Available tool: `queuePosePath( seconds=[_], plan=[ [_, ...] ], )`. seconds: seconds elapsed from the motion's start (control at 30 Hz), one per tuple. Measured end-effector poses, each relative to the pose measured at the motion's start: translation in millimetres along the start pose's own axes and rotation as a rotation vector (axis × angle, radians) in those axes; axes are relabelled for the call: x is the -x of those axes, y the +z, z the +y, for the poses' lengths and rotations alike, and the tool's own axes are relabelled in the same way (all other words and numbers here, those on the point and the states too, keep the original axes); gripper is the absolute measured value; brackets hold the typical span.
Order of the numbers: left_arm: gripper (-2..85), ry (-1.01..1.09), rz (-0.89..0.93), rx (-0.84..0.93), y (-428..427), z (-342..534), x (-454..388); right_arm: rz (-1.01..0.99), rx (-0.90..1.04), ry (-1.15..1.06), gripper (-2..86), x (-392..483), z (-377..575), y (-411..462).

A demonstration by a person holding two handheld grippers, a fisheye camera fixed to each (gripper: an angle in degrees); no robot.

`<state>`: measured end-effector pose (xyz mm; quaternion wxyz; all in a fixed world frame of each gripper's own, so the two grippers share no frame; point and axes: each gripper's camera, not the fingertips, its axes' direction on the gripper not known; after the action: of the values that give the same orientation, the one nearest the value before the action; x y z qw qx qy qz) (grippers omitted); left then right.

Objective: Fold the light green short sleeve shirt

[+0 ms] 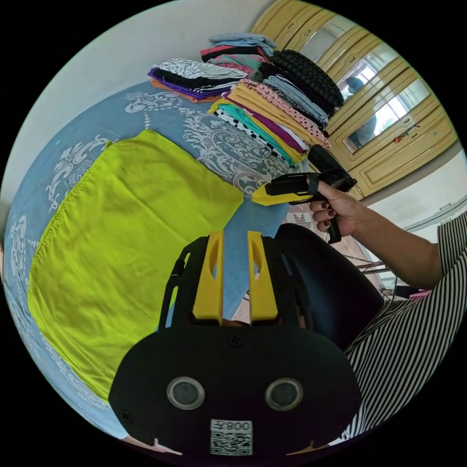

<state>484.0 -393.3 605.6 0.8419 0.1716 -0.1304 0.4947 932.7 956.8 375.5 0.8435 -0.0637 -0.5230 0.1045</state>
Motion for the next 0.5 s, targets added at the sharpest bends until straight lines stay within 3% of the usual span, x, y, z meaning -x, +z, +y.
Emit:
queuePosePath(
  seconds=[0.5],
  plan=[
    [8.3, 0.008, -0.031, 0.024, 89, -33, -39, -0.068, -0.011, 0.0, 1.9, -24, -13, 41]
  ],
)
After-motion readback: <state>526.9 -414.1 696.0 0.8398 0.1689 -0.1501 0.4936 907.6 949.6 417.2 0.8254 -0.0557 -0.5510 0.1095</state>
